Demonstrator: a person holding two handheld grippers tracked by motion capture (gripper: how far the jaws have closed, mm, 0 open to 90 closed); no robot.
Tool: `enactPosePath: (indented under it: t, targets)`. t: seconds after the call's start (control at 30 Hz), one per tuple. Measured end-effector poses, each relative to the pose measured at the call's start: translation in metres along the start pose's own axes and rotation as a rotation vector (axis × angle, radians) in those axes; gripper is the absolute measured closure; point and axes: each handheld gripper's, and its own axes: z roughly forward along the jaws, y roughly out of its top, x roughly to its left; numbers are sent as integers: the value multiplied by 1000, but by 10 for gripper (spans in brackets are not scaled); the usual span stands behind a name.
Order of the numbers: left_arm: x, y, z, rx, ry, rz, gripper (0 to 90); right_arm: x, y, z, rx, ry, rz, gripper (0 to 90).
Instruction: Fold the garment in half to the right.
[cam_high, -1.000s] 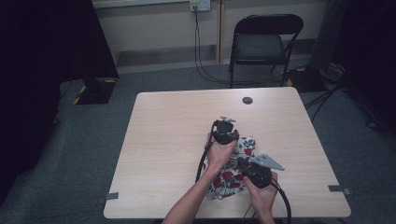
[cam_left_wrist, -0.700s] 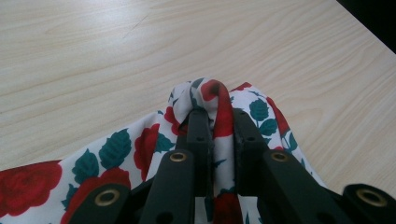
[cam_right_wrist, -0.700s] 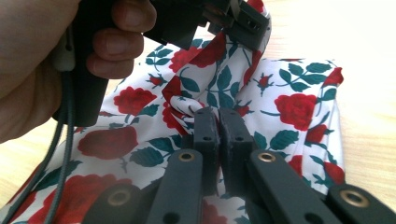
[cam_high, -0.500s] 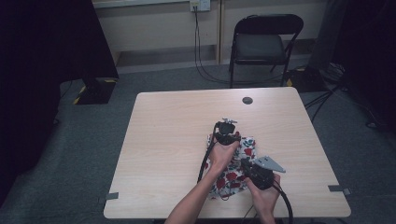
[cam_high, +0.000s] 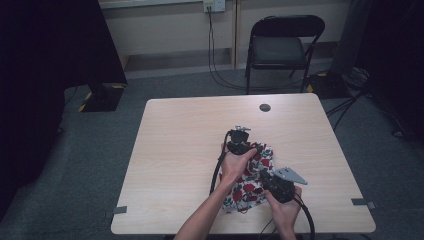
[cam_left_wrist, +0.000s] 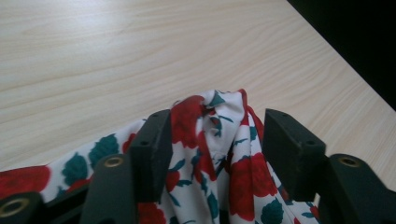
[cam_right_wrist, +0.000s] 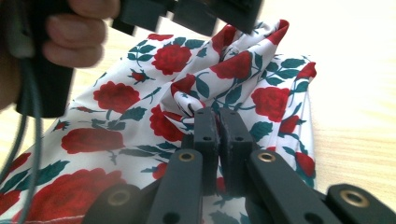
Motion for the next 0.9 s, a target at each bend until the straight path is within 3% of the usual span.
enactPosePath:
  t: [0.27,0.4,0.6,0.67,0.9]
  targets:
    - [12,-3,-32,-66,24,-21,302,-5,-3,-3,3,-13,3,866]
    - [20,-12,-50,-84,66,-23,284,-8,-5,-6,6,-16,8,861]
    - [35,-28,-76,-108,82,-56,262,-11,-9,-12,7,-34,-1,861]
    - [40,-33,-84,-113,106,-57,260,-13,-10,-14,7,-45,0,863]
    - [58,-53,-104,-124,130,-94,244,-17,-10,-17,14,-52,-7,841]
